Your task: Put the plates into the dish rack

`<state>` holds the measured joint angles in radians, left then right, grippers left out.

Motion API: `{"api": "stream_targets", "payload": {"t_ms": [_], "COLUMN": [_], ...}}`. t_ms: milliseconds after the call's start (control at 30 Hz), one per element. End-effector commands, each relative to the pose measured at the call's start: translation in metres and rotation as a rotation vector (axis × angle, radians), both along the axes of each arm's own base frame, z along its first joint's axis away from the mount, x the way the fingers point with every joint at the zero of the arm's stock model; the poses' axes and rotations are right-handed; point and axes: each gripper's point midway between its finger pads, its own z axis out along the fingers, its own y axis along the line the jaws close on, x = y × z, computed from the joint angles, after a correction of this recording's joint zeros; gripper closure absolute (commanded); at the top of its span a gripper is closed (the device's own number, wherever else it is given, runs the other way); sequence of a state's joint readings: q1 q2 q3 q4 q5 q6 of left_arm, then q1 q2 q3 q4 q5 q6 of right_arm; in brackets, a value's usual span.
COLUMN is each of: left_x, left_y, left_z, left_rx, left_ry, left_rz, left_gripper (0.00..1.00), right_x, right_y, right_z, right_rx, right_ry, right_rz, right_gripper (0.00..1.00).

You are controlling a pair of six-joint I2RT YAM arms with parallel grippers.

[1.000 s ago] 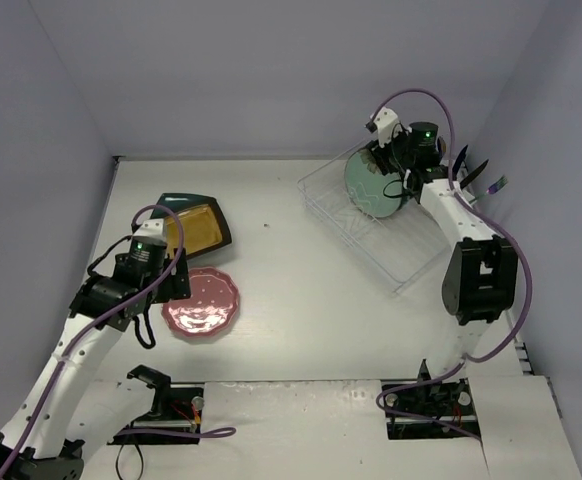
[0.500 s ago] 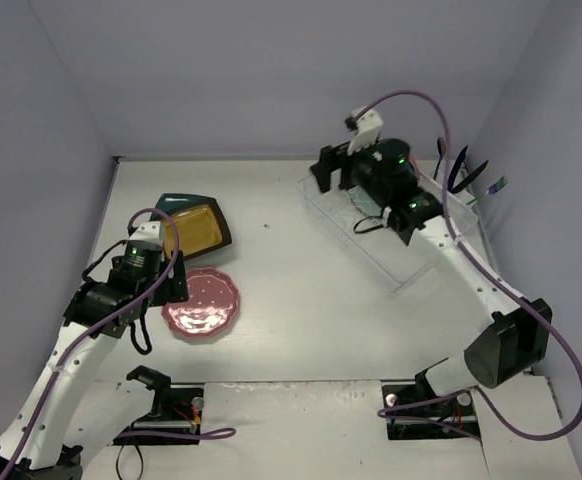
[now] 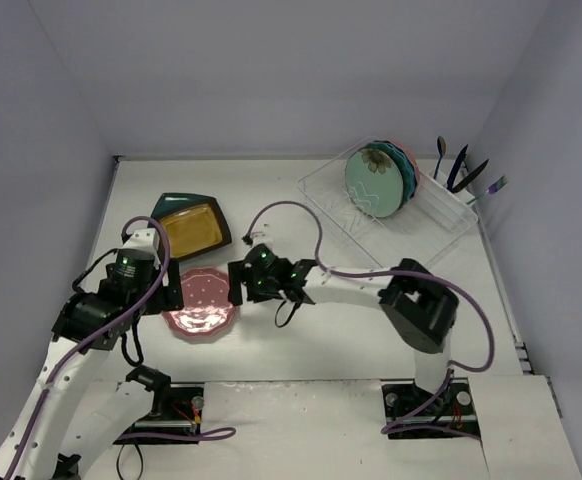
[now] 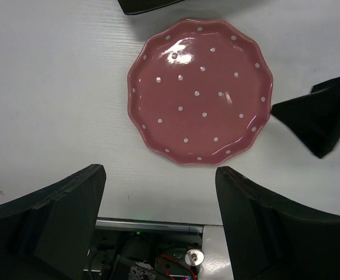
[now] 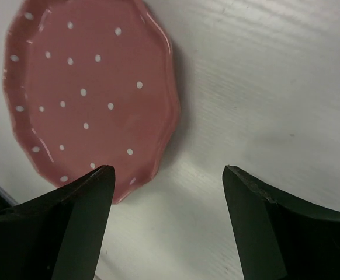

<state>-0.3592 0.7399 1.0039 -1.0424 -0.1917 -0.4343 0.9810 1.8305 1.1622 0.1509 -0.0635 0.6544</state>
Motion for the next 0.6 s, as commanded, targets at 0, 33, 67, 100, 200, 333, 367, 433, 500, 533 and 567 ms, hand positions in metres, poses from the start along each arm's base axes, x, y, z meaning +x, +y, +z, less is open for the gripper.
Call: {"api": "stream_targets", "payload": {"t_ms": [0, 33, 67, 100, 200, 333, 367, 433, 500, 533, 567], "left_x": [0.001, 0.000, -0.001, -0.001, -0.003, -0.004, -0.004, -0.005, -0.005, -0.004, -0.004], "left_y": [-0.002, -0.003, -0.002, -0.002, -0.002, -0.001, -0.001, -0.001, -0.001, -0.001, -0.001], "left_z": [0.021, 0.021, 0.022, 0.022, 0.023, 0.025, 0.025, 0.025, 0.025, 0.025, 0.024], "left_rx": [-0.028, -0.030, -0.029, -0.031, -0.031, -0.034, -0.035, -0.033, -0.032, -0.032, -0.032], "left_ry": [-0.055, -0.057, -0.056, -0.057, -0.061, -0.070, -0.073, -0.074, -0.074, -0.077, -0.077], "left_rz": [-0.007, -0.009, -0.010, -0.007, -0.010, -0.010, -0.012, -0.012, -0.014, -0.013, -0.013], "left_gripper": [0.24, 0.24, 0.24, 0.24, 0.24, 0.24, 0.24, 0.24, 0.24, 0.24, 0.24], "right_x": [0.010, 0.009, 0.007, 0.007, 0.006, 0.003, -0.001, -0.005, -0.010, -0.011, -0.010], "right_y": [0.037, 0.042, 0.045, 0.047, 0.052, 0.045, 0.037, 0.024, 0.008, -0.001, -0.006], "right_z": [0.007, 0.001, -0.007, -0.020, -0.037, -0.055, -0.063, -0.075, -0.084, -0.087, -0.087], "right_rx": [0.052, 0.047, 0.035, 0.016, -0.010, -0.067, -0.103, -0.162, -0.225, -0.262, -0.283], "right_ry": [-0.007, -0.001, 0.017, 0.038, 0.062, 0.090, 0.106, 0.119, 0.133, 0.128, 0.115], "right_rz": [-0.113, -0.110, -0.110, -0.125, -0.136, -0.176, -0.184, -0.209, -0.227, -0.237, -0.235], "right_gripper": [0.25, 0.25, 0.27, 0.28, 0.32, 0.50, 0.60, 0.68, 0.82, 0.87, 0.97]}}
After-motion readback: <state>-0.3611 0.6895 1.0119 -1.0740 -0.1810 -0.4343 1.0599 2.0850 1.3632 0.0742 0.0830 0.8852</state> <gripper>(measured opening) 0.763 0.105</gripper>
